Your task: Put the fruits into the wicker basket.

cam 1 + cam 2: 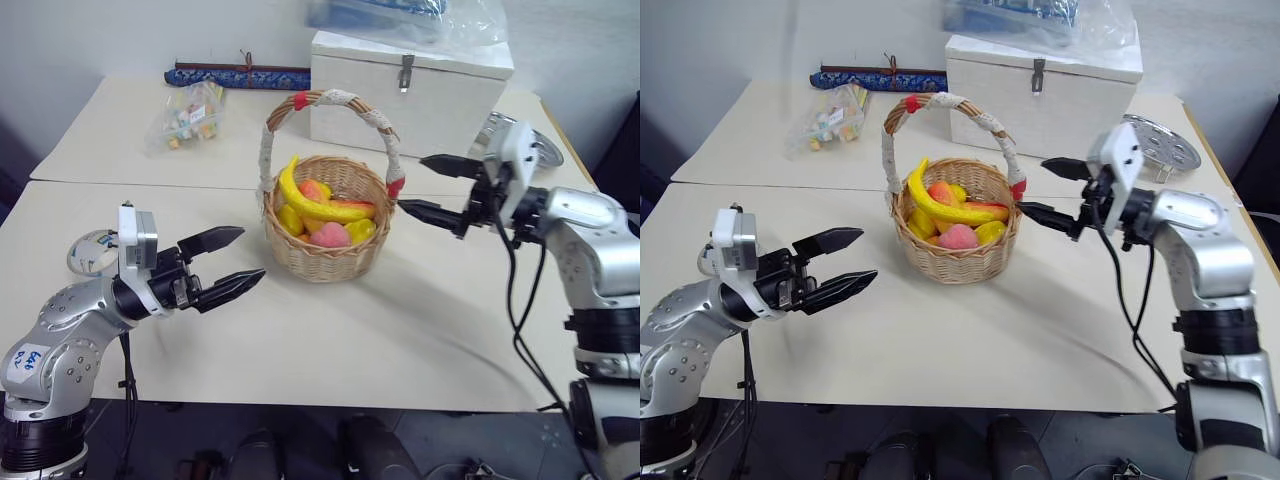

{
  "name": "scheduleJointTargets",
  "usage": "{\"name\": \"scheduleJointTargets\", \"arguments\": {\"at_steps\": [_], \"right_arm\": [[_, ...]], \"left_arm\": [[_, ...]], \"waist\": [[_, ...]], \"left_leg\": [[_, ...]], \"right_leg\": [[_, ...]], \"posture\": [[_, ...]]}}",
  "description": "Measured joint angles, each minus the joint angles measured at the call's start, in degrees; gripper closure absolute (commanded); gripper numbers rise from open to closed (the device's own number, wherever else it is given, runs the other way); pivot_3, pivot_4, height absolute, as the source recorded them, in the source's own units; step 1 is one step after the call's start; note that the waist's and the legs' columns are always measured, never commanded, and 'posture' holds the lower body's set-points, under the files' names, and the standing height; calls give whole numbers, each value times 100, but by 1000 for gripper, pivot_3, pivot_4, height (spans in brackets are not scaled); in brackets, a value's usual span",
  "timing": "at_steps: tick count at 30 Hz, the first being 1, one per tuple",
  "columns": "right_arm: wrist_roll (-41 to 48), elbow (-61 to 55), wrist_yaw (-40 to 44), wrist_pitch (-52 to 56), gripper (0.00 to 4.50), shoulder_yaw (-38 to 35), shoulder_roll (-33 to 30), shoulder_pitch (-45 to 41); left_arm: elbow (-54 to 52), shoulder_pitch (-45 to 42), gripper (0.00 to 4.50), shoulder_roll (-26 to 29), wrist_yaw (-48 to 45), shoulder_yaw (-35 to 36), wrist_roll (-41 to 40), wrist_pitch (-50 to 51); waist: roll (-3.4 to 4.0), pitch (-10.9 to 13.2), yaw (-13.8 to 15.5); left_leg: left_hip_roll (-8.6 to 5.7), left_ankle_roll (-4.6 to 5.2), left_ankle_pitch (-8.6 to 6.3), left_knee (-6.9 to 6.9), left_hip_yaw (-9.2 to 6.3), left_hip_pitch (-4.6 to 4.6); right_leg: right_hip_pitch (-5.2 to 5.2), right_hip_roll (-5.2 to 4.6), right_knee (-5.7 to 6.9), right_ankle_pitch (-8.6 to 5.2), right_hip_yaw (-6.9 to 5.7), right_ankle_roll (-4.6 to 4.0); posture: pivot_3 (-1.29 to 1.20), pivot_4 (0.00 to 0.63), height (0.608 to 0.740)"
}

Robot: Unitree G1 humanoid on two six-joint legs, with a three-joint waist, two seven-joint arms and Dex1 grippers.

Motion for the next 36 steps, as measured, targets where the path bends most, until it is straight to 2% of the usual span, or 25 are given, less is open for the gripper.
{"name": "scheduleJointTargets", "arguments": {"at_steps": [4, 11, 17, 24, 29, 34, 36], "right_arm": [[-147, 548, 559, -136, 2010, 387, 231, -449], [-97, 300, 879, 194, 4331, 266, -3, -203], [420, -1514, 91, 1045, 4325, -627, -312, 1185], [1067, -3789, -2030, 1949, 4325, -2887, -197, 2569], [1089, -4144, -2780, 2204, 4325, -3990, -242, 3430], [773, -3796, -3024, 2015, 4325, -4343, -255, 4034], [418, -3214, -2972, 1676, 3575, -4190, -397, 4256]], "left_arm": [[-8, -82, 0, -6, -1, -109, -2, -1], [13, -127, 0, -5, -66, -120, 59, -100], [135, -347, 0, -102, -140, -331, 100, -216], [688, -917, 0, -192, -463, -685, 253, -358], [1163, -1340, 0, -188, -898, -986, 327, -308], [1388, -1587, 0, -196, -1354, -1275, 497, -404], [1502, -1670, 0, -177, -1578, -1406, 565, -418]], "waist": [[0, 0, 14], [0, 0, 29], [0, 0, 60], [0, 0, 137], [0, 0, 188], [1, 0, 177], [1, 0, 181]], "left_leg": [[0, 1, 0, 16, -7, -30], [-2, 1, 0, 22, -19, -35], [-3, 0, 1, 19, -22, -44], [-4, -9, 6, 13, -20, -38], [-6, -9, 7, 12, -8, -37], [-6, -9, 8, 11, 7, -31], [-10, -7, 9, 11, 11, -29]], "right_leg": [[-26, -4, 22, 1, -5, 2], [-27, -7, 32, 1, -13, 2], [-29, -7, 29, 1, -13, 2], [-28, 1, 29, 1, -10, 2], [-30, 5, 26, 1, 2, 2], [-32, 10, 27, 1, 16, 2], [-31, 10, 24, 1, 21, 2]], "posture": [[0, 150, 740], [0, 150, 740], [0, 150, 740], [0, 150, 740], [0, 150, 740], [0, 150, 740], [0, 150, 740]]}}
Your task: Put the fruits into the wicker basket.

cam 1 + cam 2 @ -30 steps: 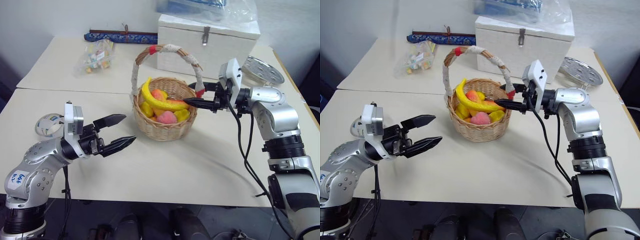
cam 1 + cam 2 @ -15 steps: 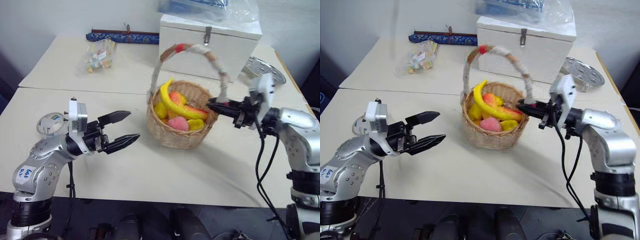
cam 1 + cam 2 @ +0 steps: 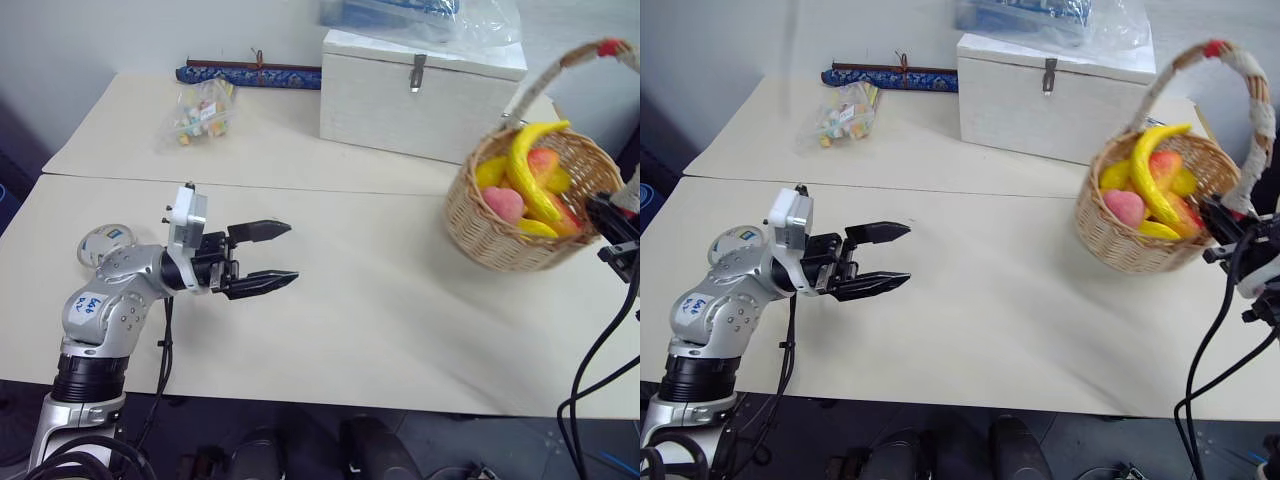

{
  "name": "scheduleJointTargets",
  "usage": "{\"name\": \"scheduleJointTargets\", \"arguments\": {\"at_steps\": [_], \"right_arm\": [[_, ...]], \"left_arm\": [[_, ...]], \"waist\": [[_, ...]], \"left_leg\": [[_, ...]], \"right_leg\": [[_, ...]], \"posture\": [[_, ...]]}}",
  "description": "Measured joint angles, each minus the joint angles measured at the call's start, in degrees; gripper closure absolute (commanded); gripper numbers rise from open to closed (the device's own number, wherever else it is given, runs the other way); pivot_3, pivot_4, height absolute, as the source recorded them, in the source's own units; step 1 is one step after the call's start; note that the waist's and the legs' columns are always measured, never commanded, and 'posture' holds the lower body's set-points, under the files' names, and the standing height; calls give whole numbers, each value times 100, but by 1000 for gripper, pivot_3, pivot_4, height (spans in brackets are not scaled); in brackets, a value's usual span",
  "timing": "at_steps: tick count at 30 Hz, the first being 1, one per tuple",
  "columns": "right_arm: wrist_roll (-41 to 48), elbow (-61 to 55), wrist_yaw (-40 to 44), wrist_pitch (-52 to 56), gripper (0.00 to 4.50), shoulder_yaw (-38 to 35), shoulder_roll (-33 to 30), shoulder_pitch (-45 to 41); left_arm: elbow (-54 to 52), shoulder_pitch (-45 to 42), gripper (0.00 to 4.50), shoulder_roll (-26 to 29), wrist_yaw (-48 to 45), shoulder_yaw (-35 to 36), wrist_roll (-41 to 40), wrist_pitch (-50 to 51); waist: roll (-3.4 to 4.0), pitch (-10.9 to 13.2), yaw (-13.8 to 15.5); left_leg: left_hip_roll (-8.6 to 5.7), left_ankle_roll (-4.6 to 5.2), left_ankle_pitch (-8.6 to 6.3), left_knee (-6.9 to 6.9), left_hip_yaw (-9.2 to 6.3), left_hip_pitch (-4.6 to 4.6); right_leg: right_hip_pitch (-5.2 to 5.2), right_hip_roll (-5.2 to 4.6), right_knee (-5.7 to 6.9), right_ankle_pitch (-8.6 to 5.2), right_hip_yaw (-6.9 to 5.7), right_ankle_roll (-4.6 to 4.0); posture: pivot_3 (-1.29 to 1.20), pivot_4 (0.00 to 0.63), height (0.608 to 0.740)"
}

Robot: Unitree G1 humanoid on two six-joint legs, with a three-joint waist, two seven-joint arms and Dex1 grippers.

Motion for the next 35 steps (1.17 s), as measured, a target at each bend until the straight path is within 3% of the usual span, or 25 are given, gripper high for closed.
{"name": "scheduleJointTargets", "arguments": {"at_steps": [7, 11, 16, 21, 24, 28, 35], "right_arm": [[-12, 813, 150, -177, 1313, 141, -69, -198], [39, 679, 432, -244, 51, -220, -233, 479], [-85, 415, 1629, -757, 51, -1277, -433, 2460], [-4, -93, 2863, -1884, 51, -1345, -390, 3157], [-211, -409, 3033, -2469, 51, -246, -219, 2899], [-701, -499, 3108, -3287, 51, 1631, 135, 2074], [-1444, 978, 2934, -4351, 51, 3191, 582, 478]], "left_arm": [[95, -7, 0, 45, -322, -92, 217, -92], [100, 86, 0, 108, -360, -26, 279, -161], [312, 595, 0, 380, -370, 131, 527, -370], [486, 1006, 0, 675, -560, 172, 998, -963], [705, 1481, 0, 956, -759, 130, 1584, -1765], [935, 2090, 0, 955, -623, 142, 1989, -2285], [542, 2518, 0, 538, 323, 553, 2123, -2656]], "waist": [[4, -1, -3], [4, -1, 72], [7, -2, 157], [5, -1, -23], [-22, -11, -107], [-1, -2, -112], [-10, -5, 35]], "left_leg": [[5, -10, 7, -2, 11, -6], [2, -6, 5, -3, 7, -15], [2, -4, 4, -19, 8, -9], [8, 4, -3, -38, 11, 94], [8, -4, -3, -92, 10, 143], [4, -1, -3, -88, 10, 128], [5, 21, -15, -20, 6, 68]], "right_leg": [[-25, 8, 25, 0, 14, 0], [-25, 4, 17, 0, 14, 0], [-13, 6, -15, 0, 13, 0], [108, 12, -61, 15, 15, 14], [156, 12, -92, 18, 12, 7], [126, 2, -82, 17, 10, 7], [69, -10, -46, 18, 3, 7]], "posture": [[0, 150, 740], [0, 150, 740], [0, 150, 740], [0, 150, 740], [0, 150, 740], [0, 150, 740], [0, 150, 740]]}}
